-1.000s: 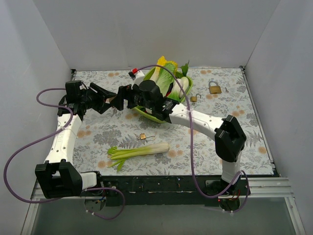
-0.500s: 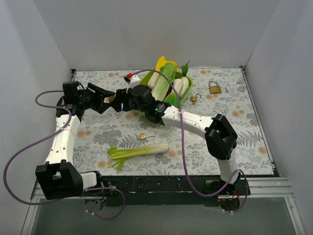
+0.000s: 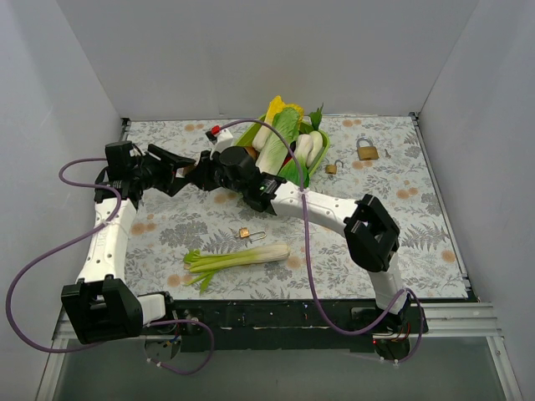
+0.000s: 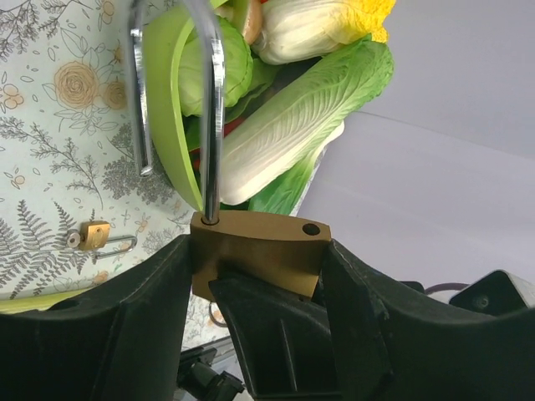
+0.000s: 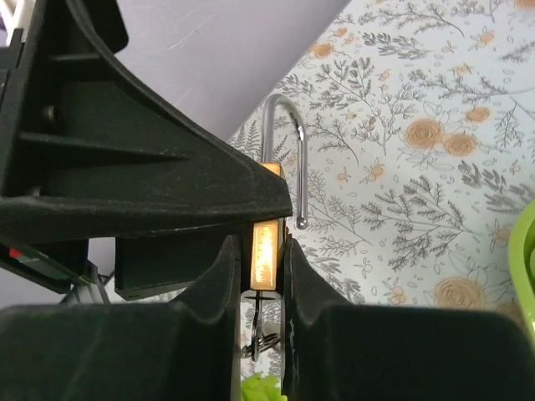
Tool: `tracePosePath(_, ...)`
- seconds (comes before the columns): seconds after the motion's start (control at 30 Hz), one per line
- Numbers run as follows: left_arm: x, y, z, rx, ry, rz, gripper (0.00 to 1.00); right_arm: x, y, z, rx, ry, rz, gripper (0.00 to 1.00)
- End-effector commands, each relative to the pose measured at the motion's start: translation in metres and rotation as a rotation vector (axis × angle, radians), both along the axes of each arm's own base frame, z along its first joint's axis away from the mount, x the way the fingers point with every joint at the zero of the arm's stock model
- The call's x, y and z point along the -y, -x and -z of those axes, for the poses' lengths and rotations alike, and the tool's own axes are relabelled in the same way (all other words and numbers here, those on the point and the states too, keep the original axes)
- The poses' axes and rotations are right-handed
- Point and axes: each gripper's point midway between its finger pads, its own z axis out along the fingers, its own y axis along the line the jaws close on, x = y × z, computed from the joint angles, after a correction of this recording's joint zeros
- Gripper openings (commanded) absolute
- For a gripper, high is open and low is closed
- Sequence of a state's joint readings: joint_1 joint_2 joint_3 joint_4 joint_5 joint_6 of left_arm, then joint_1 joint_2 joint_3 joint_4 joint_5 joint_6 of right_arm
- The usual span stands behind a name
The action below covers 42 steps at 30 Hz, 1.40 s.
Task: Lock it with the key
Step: Pick up the lock from the center of the board.
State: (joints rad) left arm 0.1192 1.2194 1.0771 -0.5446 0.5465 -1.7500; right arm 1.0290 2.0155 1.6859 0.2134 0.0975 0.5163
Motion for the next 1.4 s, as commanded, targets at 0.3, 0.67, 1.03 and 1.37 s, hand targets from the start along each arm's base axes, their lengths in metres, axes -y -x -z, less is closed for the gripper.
tracePosePath(0.3, 0.003, 0.008, -0.039, 0.174, -0.059, 0.078, 0.98, 0.021, 0.003, -0.060, 0.107, -0.057, -0.096, 0.01)
tracePosePath(0.67, 0.045, 0.063, -0.089, 0.628, -0.169, 0.598, 0.98, 0.156, 0.051, -0.095, 0.084, -0.066, -0.325, 0.01)
tracePosePath(1.03, 0.132, 0.121, -0.043, 1.165, -0.532, 1.295, 0.97, 0.270, 0.133, -0.057, -0.063, 0.027, -0.591, 0.01)
tracePosePath(1.37, 0.218, 0.174, -0.001, 1.357, -0.536, 1.658, 0.79, 0.319, 0.161, -0.043, -0.134, 0.026, -0.571, 0.01)
